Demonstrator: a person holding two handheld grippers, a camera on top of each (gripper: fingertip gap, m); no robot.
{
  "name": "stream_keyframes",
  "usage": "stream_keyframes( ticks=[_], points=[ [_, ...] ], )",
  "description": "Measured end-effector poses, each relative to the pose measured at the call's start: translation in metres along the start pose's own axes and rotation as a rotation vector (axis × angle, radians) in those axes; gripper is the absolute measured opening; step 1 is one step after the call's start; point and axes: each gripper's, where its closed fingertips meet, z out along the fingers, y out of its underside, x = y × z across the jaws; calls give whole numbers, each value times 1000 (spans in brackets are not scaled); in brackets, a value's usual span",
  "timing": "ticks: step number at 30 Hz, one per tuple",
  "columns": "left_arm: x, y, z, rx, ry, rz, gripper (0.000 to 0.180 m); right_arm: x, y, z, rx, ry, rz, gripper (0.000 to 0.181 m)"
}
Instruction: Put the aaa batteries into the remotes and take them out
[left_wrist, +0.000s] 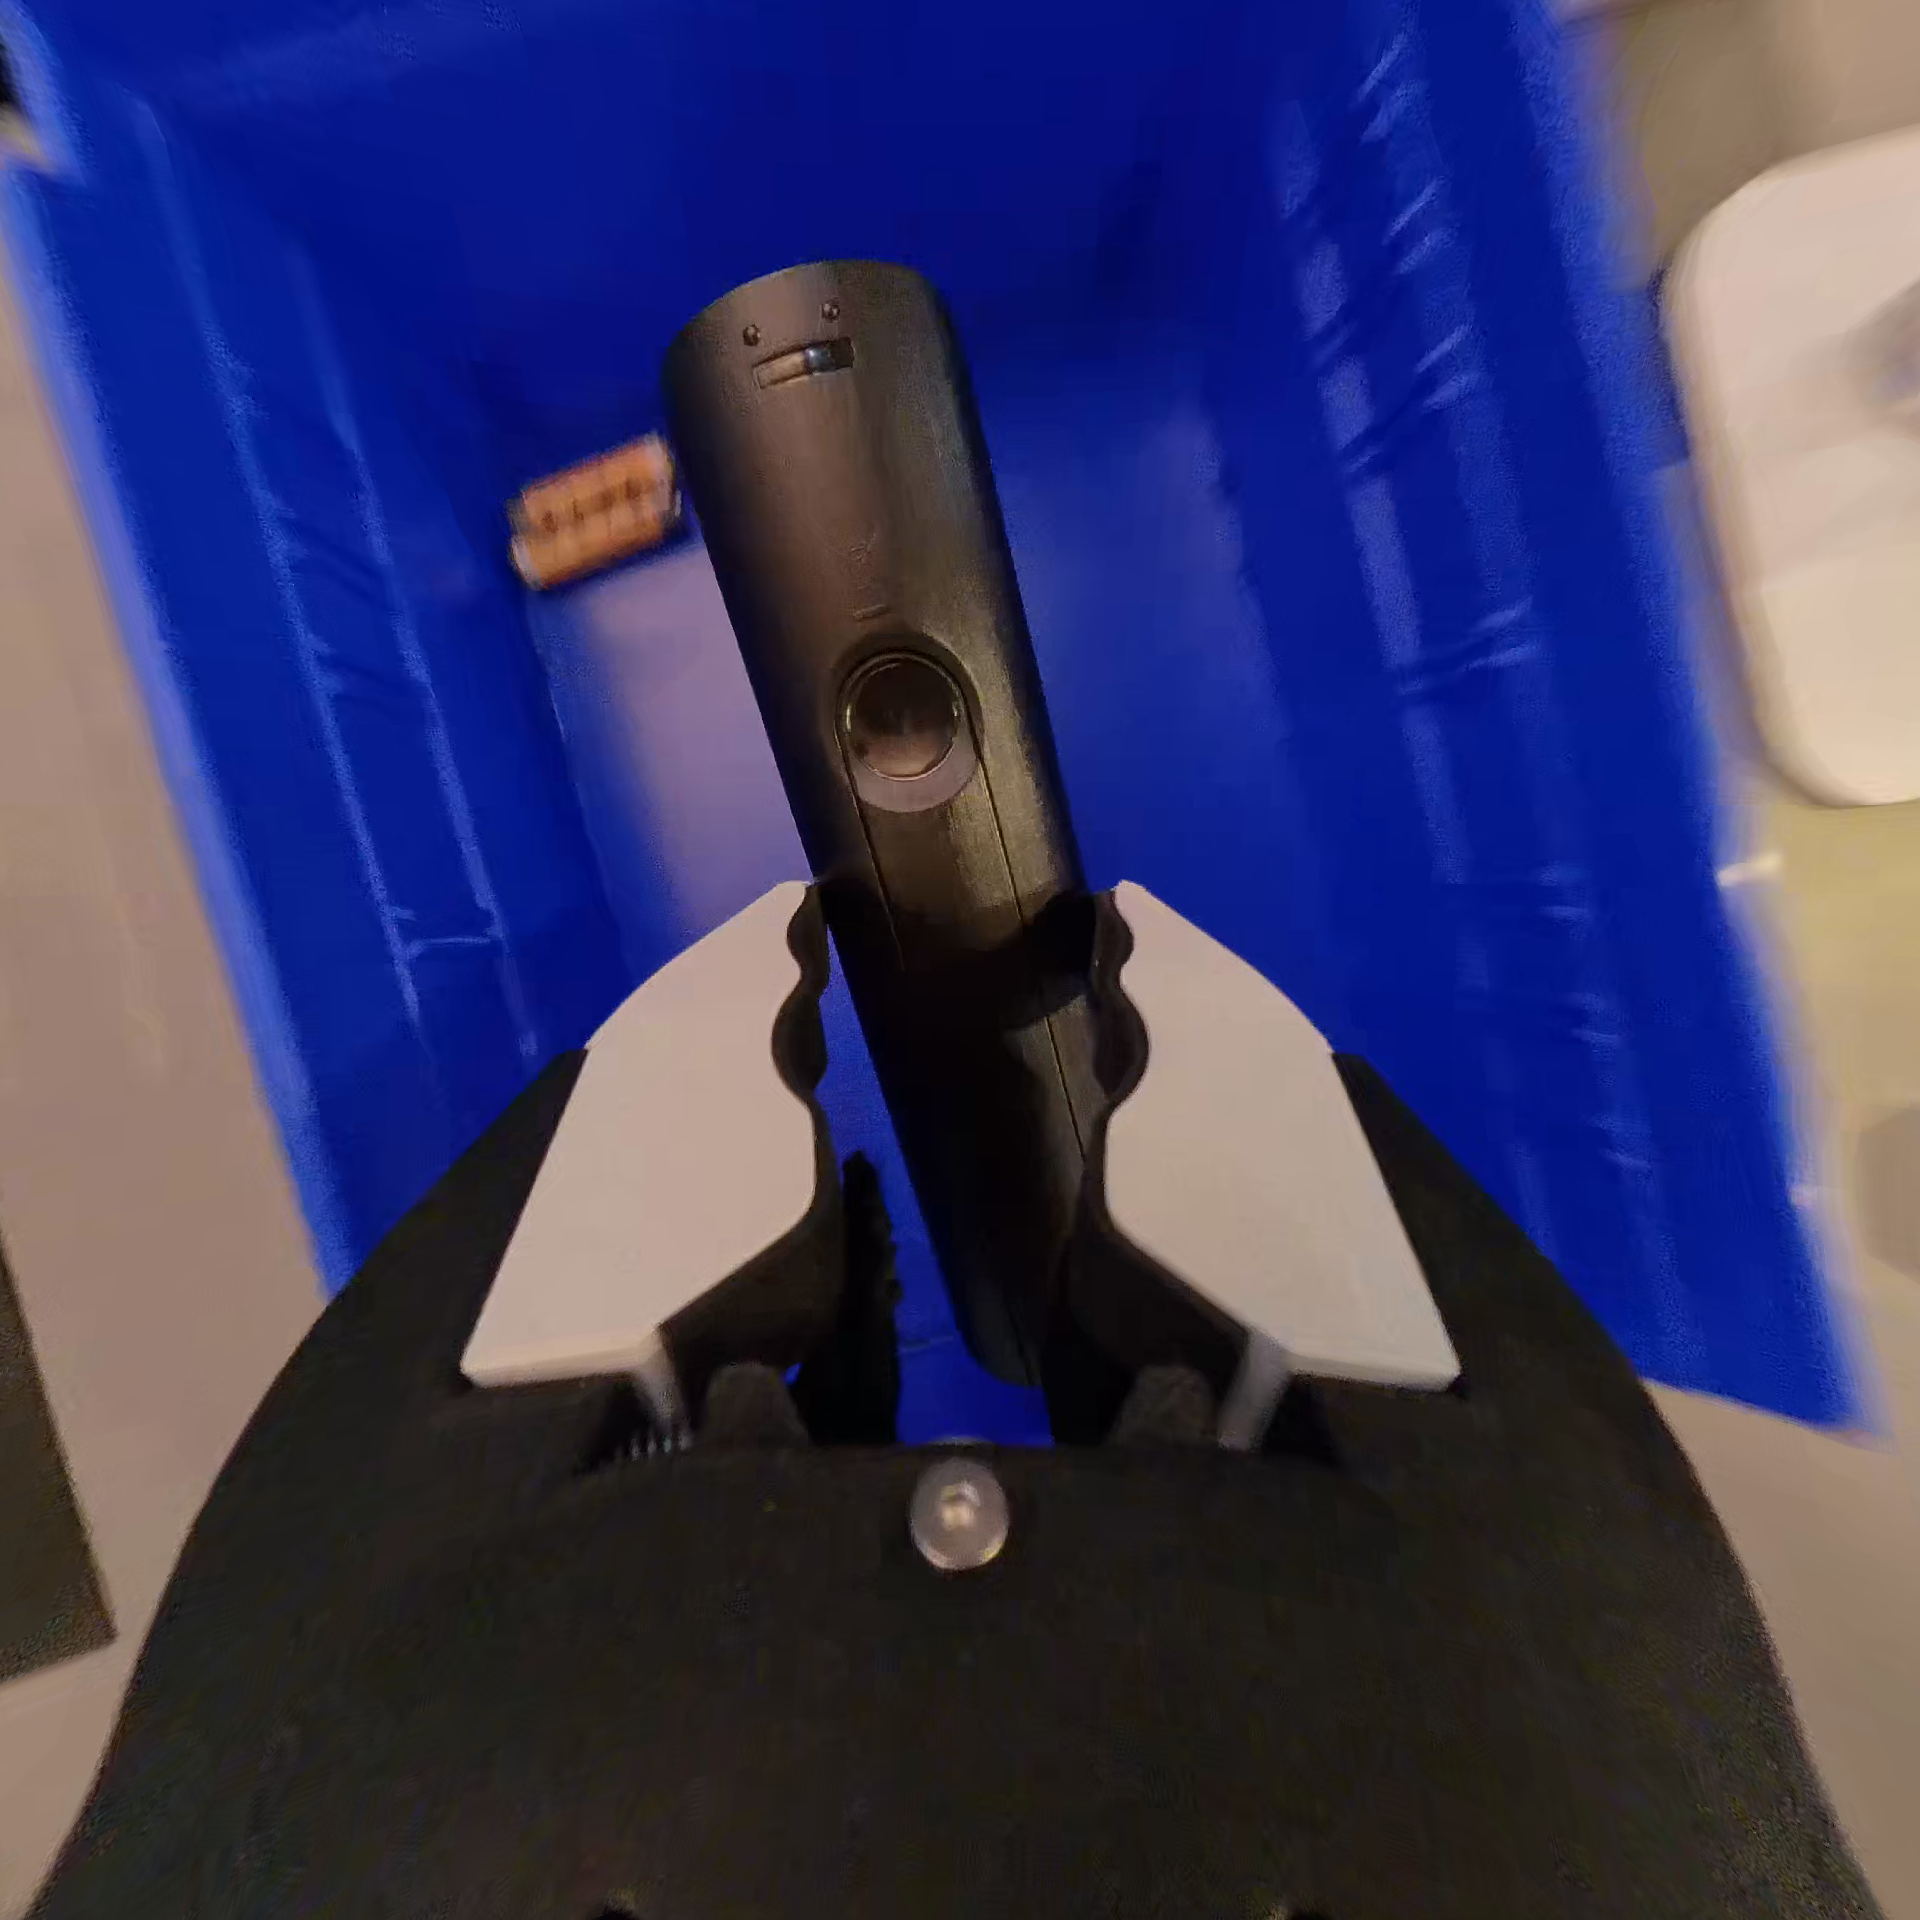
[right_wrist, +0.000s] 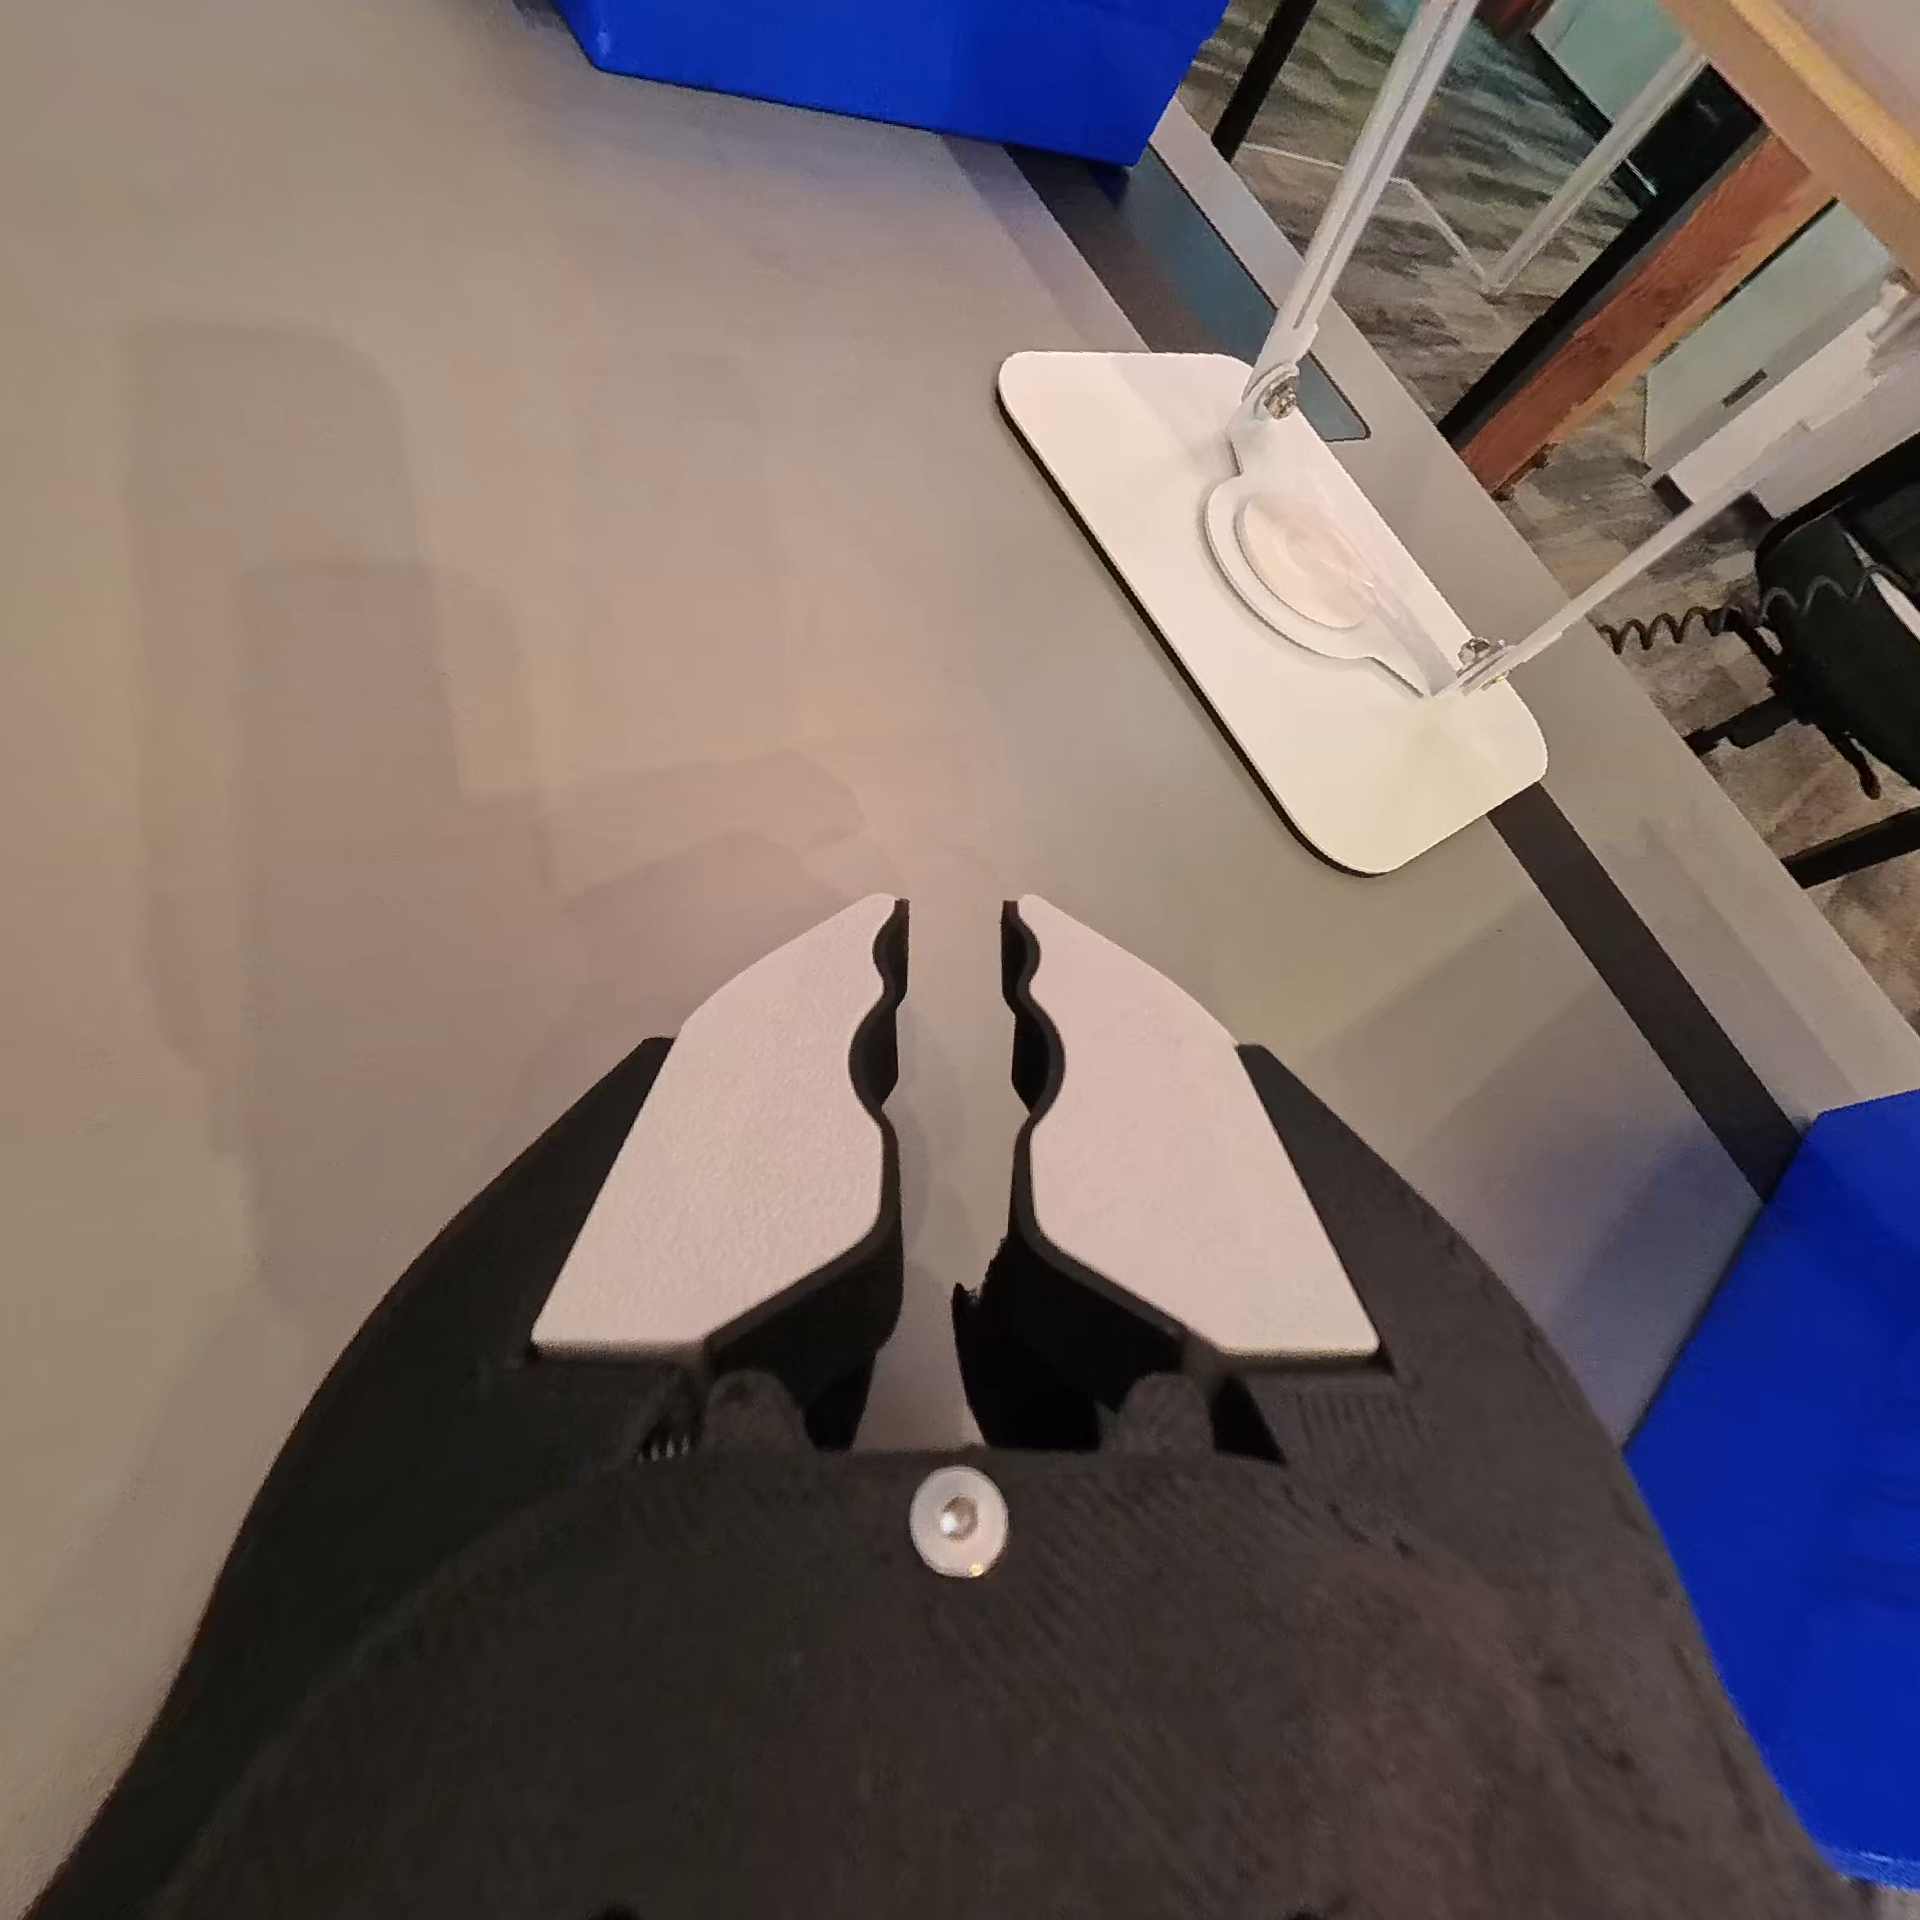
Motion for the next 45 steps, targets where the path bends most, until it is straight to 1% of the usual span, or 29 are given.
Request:
stream_keyframes(
  ticks=[2, 4, 7, 10, 14, 18, 21, 23, 26, 32, 34, 36, 38, 39, 41, 45],
  points=[
    [14, -22, -40, 127, 80, 6, 50, 3, 2, -1, 1, 1, 18, 16],
    [34, -34, -84, 218, 115, 82, 50, 8, 4, -2, 7, 6, 37, 16],
    [84, -31, -134, 285, 168, 255, 50, 17, 6, -5, 15, 24, 63, 16],
    [158, -7, -153, 296, 277, 436, 50, 26, 11, -8, 21, 30, 102, 16],
    [263, 42, -129, 205, 409, 703, 50, 38, 18, -12, 25, 53, 142, 16],
    [352, 101, -83, 27, 562, 927, 50, 39, 23, -10, 18, 36, 182, 15],
    [387, 134, -53, -66, 610, 1055, 50, 43, 26, -11, 10, 49, 184, 15],
    [394, 148, -35, -113, 575, 1113, 50, 45, 24, -14, 39, 40, 213, 15],
    [410, 165, -24, -139, 637, 1130, 50, 45, 25, -14, 39, 33, 204, 15],
    [418, 172, -16, -114, 631, 1207, 51, 36, 24, -9, 29, -2, 171, 15],
    [420, 171, -19, -93, 663, 1183, 51, 34, 23, -8, 31, -6, 163, 15],
    [423, 165, -31, -36, 736, 1123, 56, 34, 22, -9, 37, -9, 165, 15],
    [420, 155, -44, 17, 763, 1074, 65, 35, 22, -9, 43, -11, 170, 15],
    [415, 149, -50, 41, 755, 1064, 68, 35, 21, -9, 44, -12, 171, 15],
    [401, 135, -62, 100, 700, 1067, 70, 34, 22, -9, 42, -15, 167, 15],
    [334, 85, -85, 215, 489, 1075, 67, 33, 22, -9, 41, -17, 159, 15]
  ],
)
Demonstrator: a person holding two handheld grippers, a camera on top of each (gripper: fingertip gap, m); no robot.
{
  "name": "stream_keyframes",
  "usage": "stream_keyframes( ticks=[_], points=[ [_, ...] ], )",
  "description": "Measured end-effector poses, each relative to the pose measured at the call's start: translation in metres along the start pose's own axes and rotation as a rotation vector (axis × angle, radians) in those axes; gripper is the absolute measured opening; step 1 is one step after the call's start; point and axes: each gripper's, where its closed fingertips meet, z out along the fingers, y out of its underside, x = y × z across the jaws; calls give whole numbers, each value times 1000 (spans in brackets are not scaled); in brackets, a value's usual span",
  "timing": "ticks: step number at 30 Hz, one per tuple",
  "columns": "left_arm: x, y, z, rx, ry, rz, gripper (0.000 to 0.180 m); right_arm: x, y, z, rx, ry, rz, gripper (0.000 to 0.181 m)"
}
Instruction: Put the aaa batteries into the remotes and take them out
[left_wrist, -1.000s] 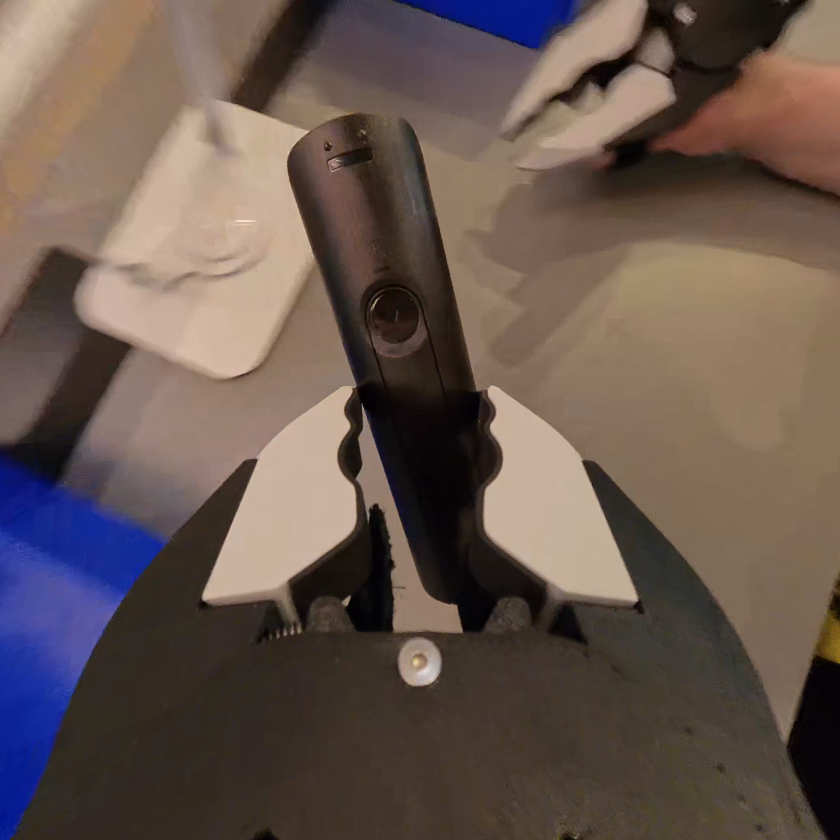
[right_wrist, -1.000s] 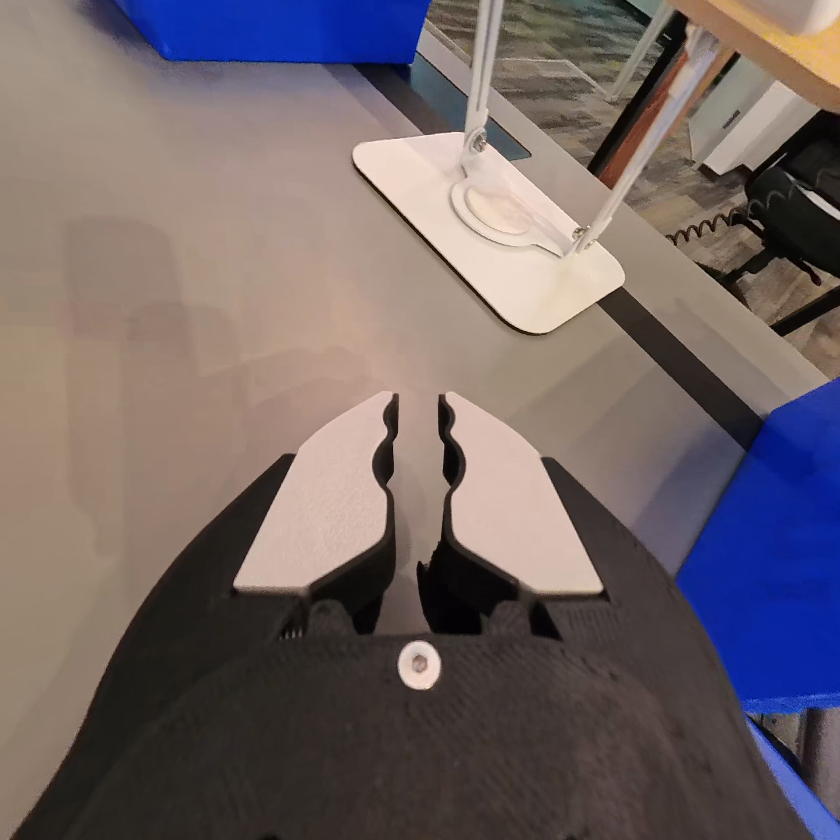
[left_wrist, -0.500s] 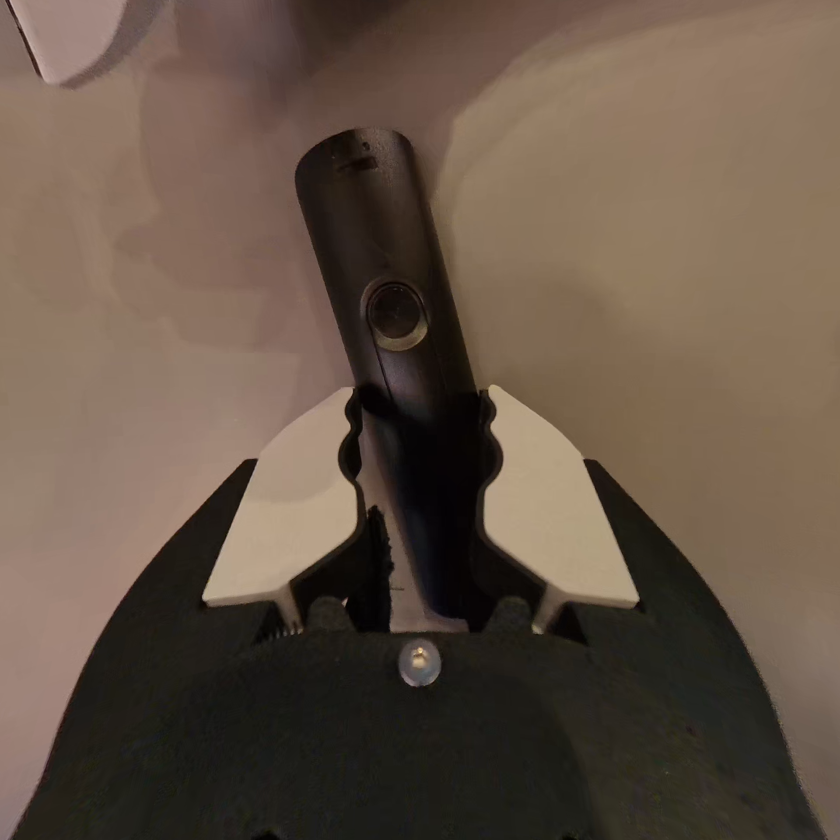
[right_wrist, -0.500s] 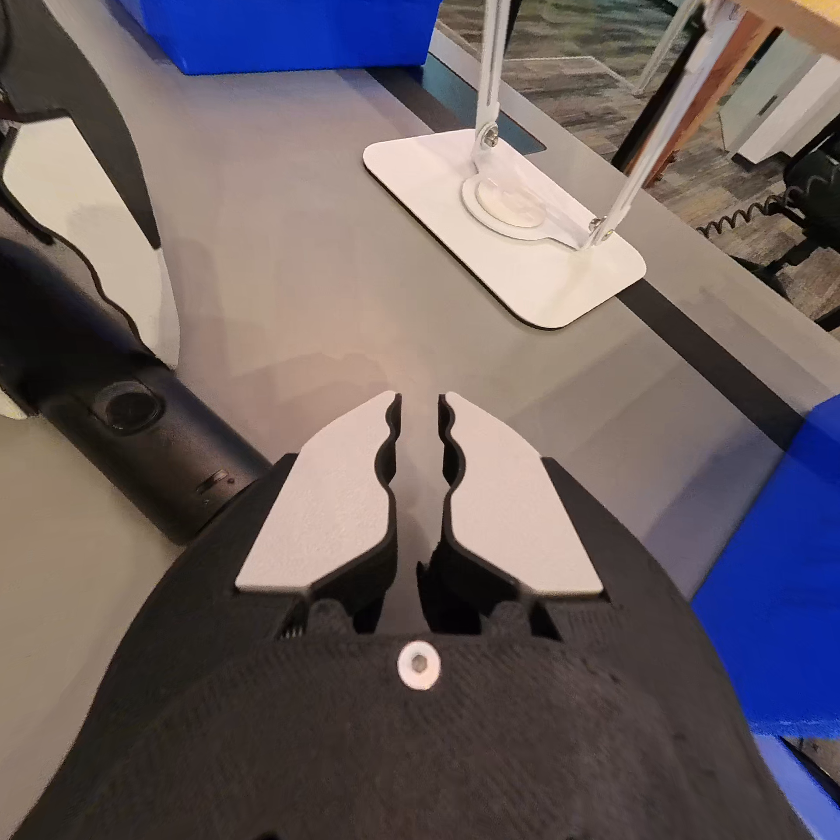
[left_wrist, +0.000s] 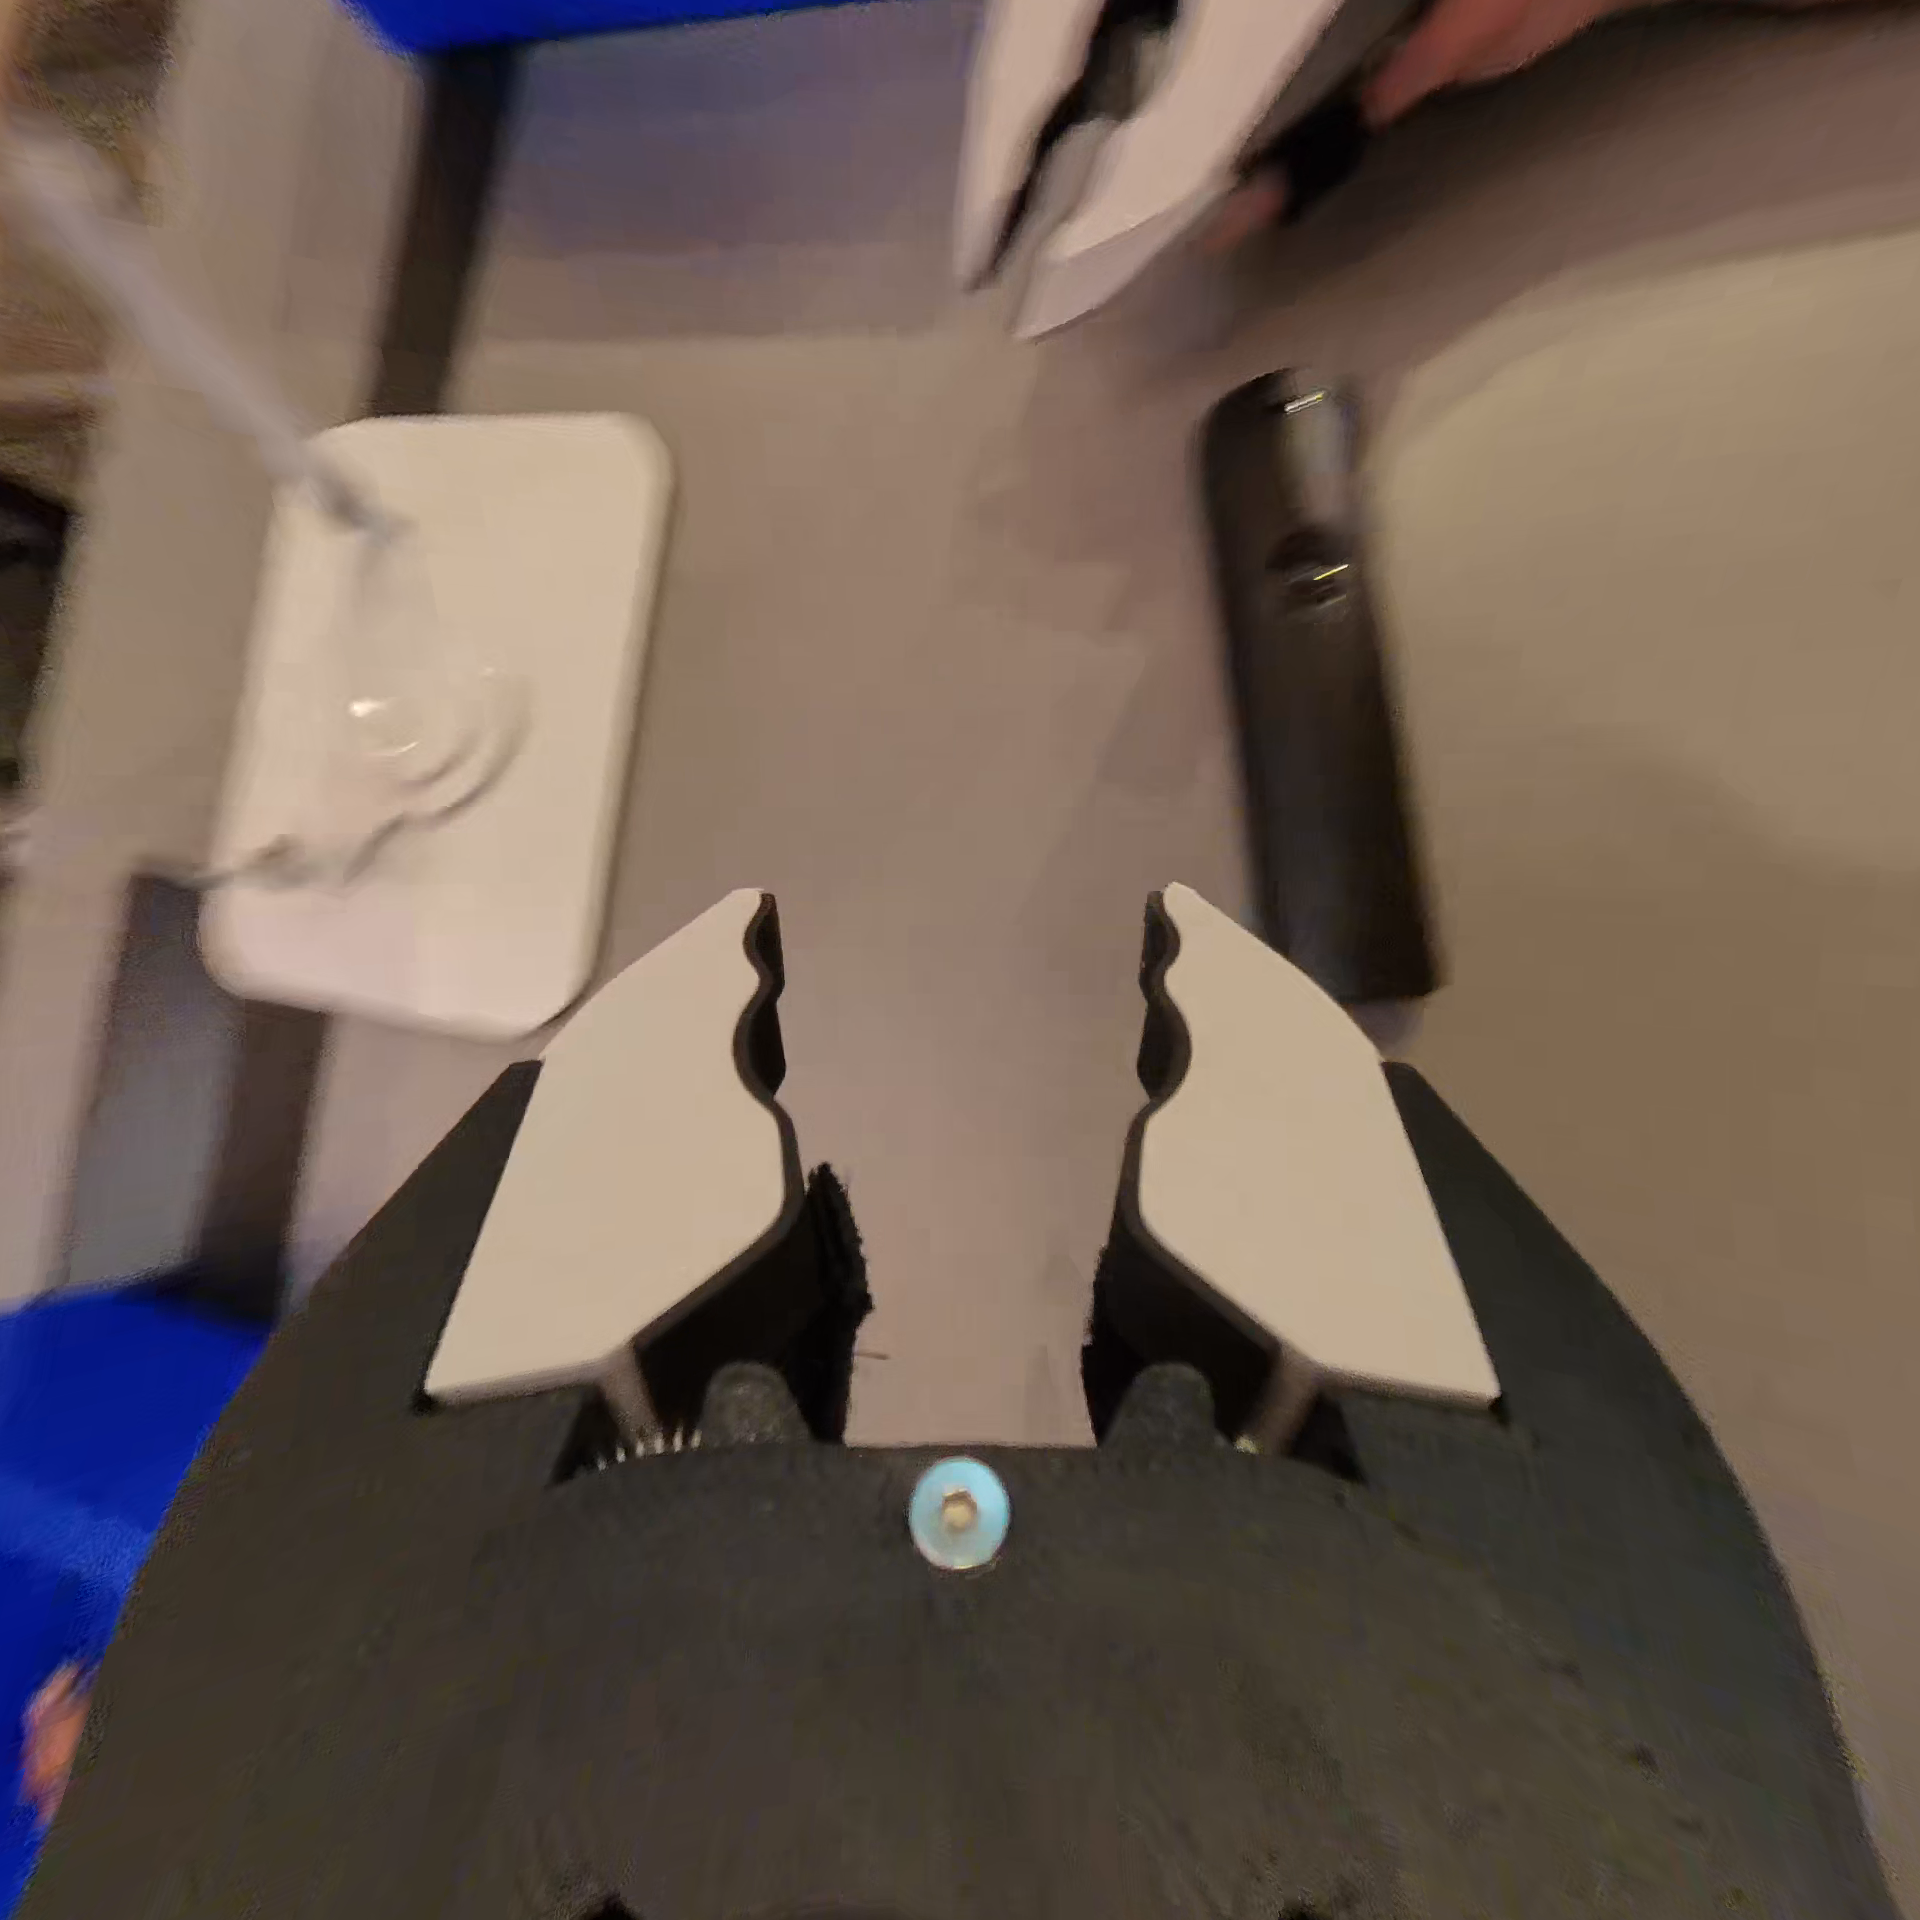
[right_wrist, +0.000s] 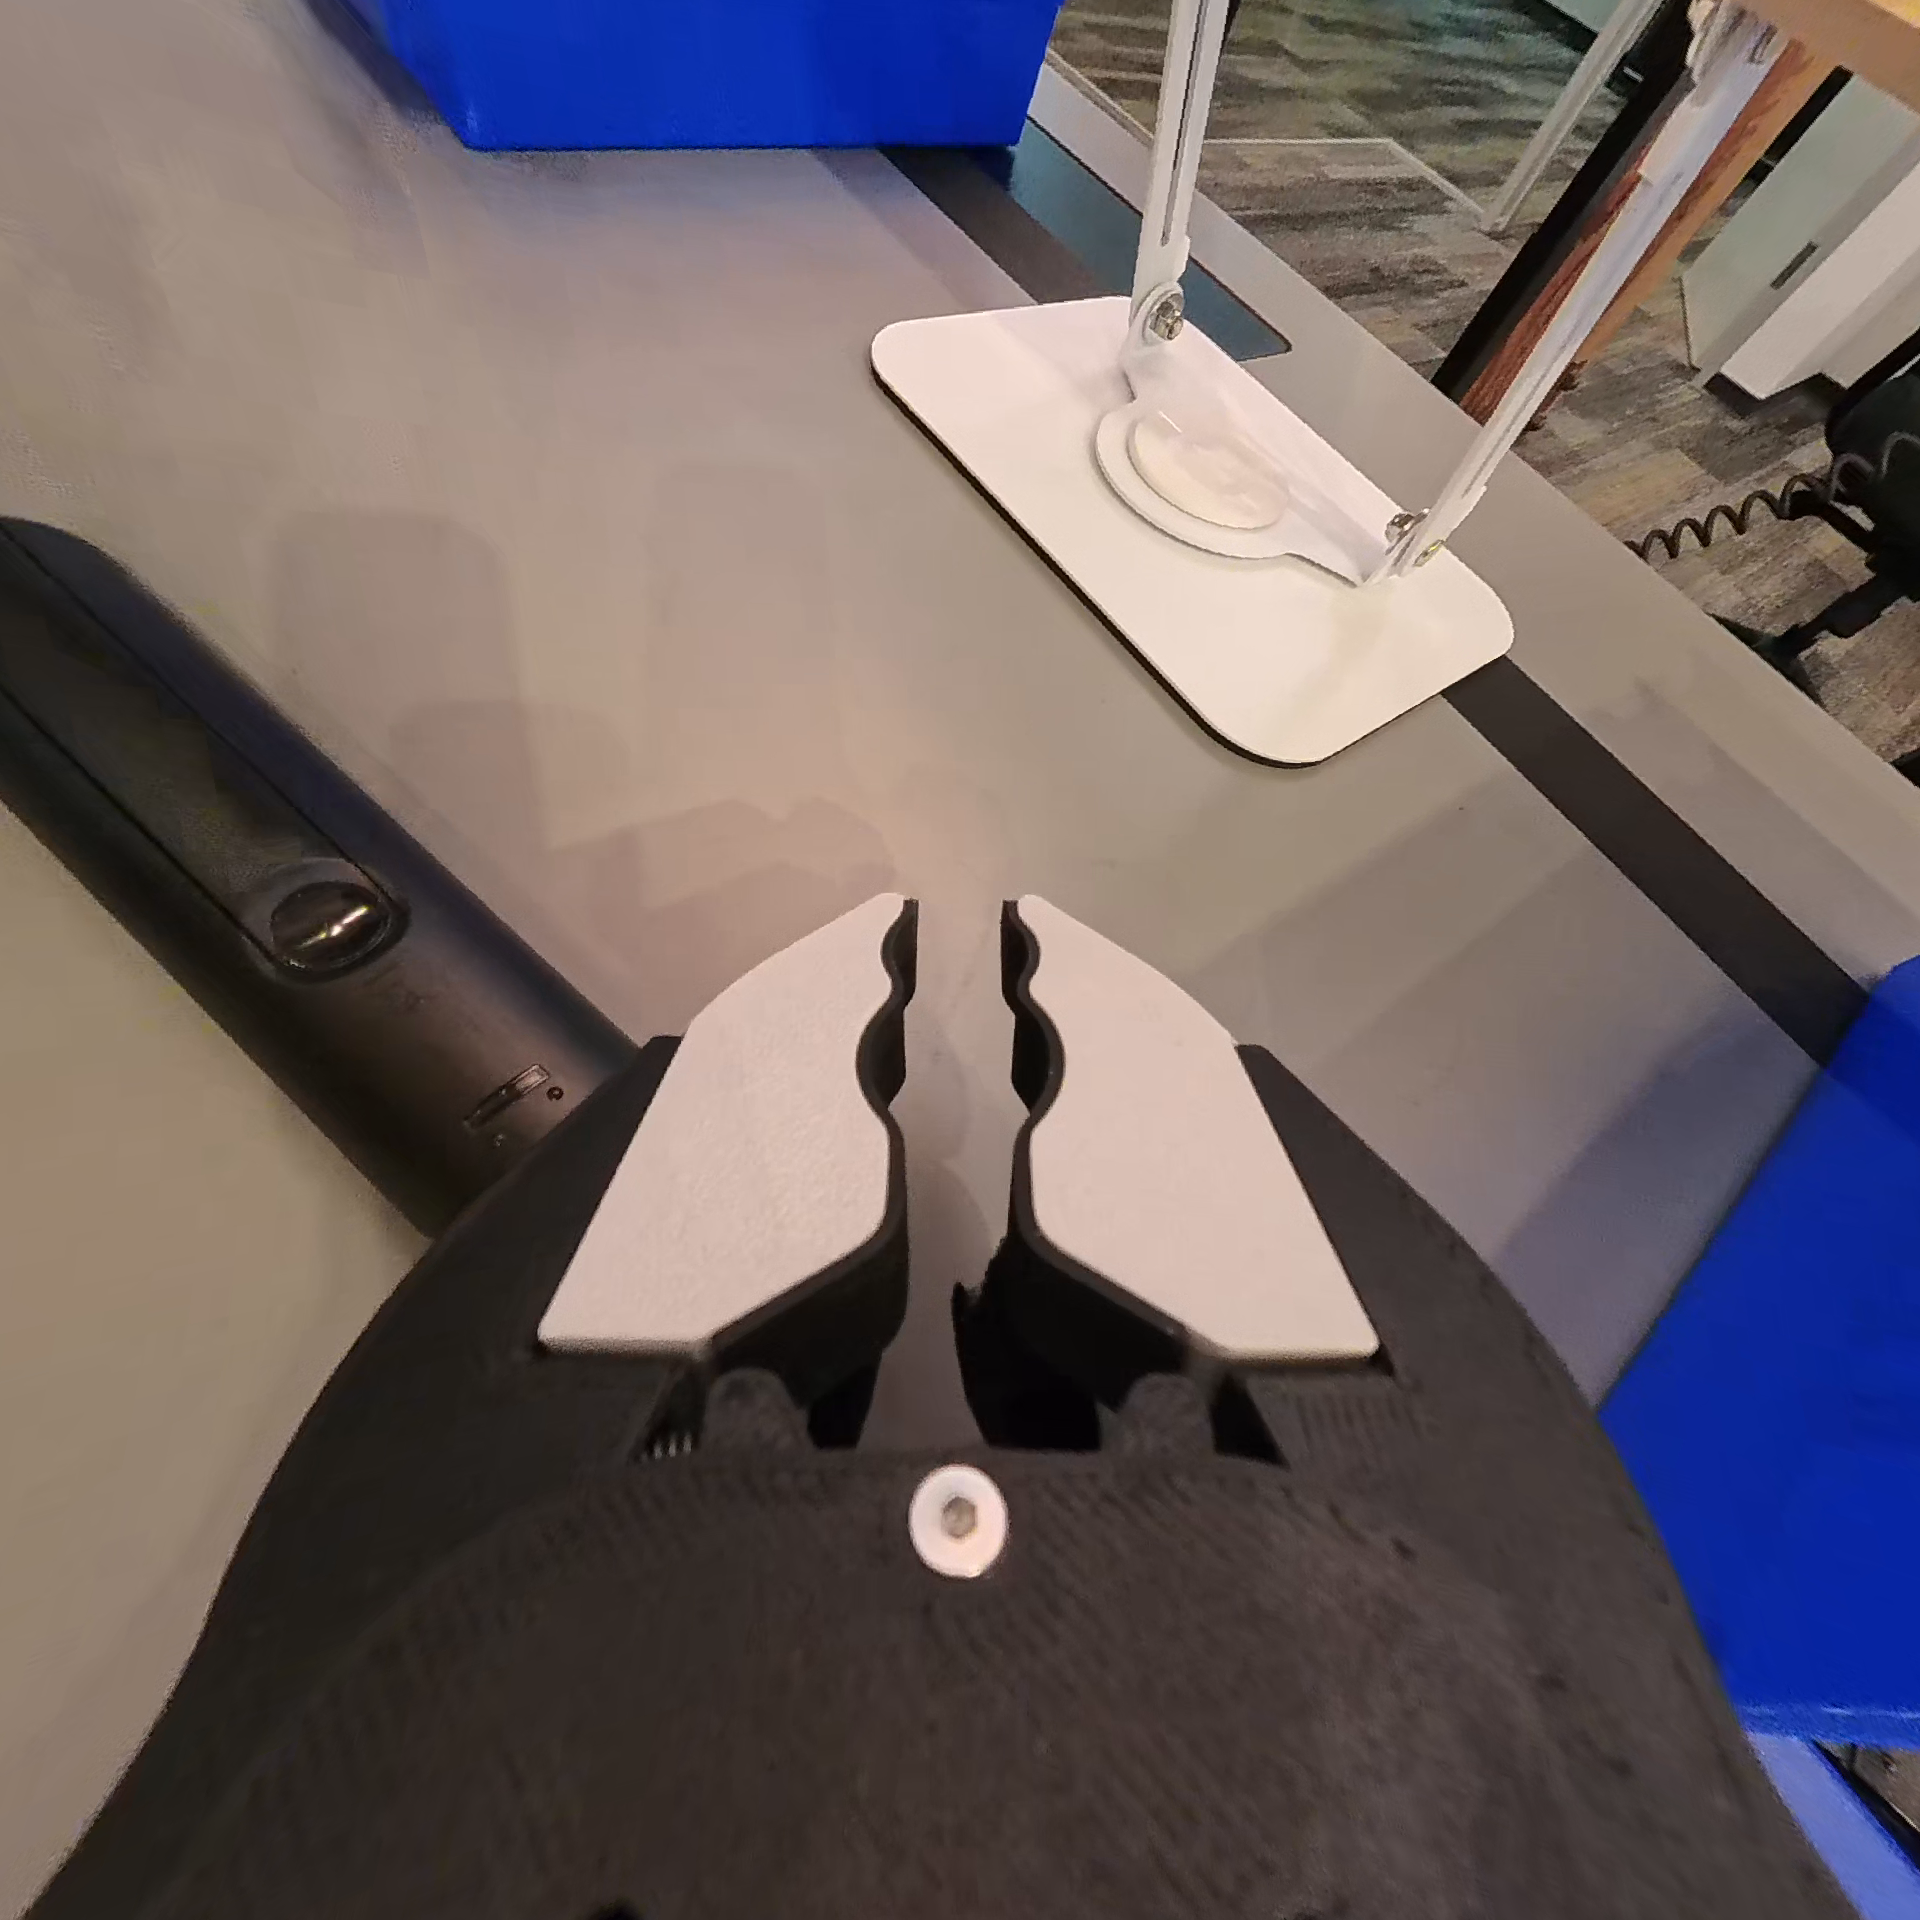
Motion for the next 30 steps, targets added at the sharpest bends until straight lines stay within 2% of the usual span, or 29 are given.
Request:
stream_keyframes(
  ticks=[2, 7, 14, 18, 25, 30],
  points=[
    [-47, 22, -33, -36, -111, -15, 65, 0, 0, 0, 2, -3, 4, 15],
    [-173, 112, -97, -258, -278, -50, 57, 0, 0, 0, 2, -3, 3, 15],
    [-272, 232, -113, -617, -225, -107, 61, -1, 0, 1, -2, -10, -4, 15],
    [-297, 287, -101, -828, -178, -79, 58, -3, 1, 1, -9, -17, -12, 15],
    [-315, 323, -78, -947, -104, -48, 55, -4, 1, 2, -11, -23, -18, 14],
    [-322, 338, -71, -1007, -70, -66, 45, -5, 2, 2, -14, -26, -23, 14]
  ],
)
